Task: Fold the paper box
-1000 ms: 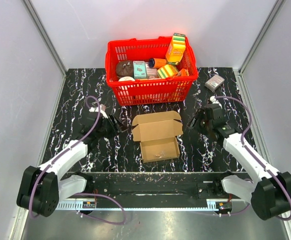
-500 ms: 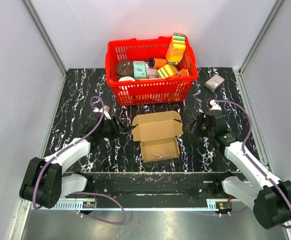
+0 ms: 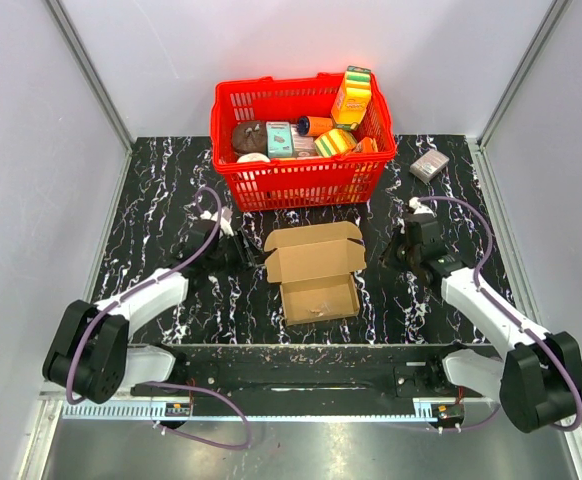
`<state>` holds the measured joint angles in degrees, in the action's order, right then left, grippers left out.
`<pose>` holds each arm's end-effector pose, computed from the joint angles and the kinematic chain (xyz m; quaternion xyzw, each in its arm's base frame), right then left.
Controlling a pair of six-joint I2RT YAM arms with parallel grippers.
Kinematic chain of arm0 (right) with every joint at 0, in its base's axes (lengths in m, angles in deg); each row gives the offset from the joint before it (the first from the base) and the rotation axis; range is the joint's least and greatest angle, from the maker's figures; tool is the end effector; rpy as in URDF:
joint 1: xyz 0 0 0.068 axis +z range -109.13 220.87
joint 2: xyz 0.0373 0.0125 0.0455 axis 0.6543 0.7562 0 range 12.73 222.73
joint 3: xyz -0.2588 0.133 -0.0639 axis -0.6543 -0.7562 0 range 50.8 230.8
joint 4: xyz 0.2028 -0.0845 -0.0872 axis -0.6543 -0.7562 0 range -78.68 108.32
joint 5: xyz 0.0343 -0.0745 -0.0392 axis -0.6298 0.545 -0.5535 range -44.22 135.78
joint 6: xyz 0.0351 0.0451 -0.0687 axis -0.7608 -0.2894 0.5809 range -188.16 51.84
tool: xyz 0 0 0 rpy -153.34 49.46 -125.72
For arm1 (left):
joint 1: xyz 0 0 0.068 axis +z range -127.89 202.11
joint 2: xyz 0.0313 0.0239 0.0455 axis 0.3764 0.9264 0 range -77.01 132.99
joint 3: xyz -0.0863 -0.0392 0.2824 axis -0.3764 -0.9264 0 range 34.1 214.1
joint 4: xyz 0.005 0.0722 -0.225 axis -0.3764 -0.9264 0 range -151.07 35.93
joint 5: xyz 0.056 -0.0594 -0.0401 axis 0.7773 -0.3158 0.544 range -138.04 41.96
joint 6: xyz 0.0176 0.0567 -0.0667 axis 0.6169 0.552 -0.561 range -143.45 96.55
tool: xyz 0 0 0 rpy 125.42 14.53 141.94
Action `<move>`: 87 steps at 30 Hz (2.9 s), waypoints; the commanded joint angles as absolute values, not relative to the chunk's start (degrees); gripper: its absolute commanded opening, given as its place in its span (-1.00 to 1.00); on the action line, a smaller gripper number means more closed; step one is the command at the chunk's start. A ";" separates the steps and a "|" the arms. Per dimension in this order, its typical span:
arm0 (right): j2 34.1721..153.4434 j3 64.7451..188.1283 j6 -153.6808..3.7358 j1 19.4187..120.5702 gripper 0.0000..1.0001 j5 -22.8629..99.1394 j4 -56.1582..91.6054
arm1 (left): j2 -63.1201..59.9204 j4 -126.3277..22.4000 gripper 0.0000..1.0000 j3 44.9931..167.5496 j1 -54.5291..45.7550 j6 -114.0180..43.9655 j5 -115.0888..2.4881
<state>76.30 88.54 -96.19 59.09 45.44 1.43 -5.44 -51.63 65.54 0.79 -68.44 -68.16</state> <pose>0.2148 0.0712 0.2278 0.0772 0.9128 0.1600 0.3676 0.2242 -0.1170 0.2028 -0.1059 0.8808 -0.3687 0.2776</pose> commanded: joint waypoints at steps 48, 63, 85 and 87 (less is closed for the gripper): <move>82.34 91.15 -97.42 76.73 -0.83 46.75 13.48 | -0.72 -45.37 -0.11 69.96 -5.05 -70.12 -69.13; 79.97 90.27 -98.13 77.78 -0.84 50.34 12.79 | -0.72 -45.63 -0.11 69.52 -5.31 -69.85 -68.61; 74.86 95.45 -85.65 77.69 0.13 56.50 0.56 | -5.72 -53.71 -0.07 68.29 -0.74 -63.97 -65.18; 75.74 95.19 -84.77 77.69 0.13 57.11 1.18 | -6.87 -53.89 -0.07 67.59 -0.65 -63.88 -64.83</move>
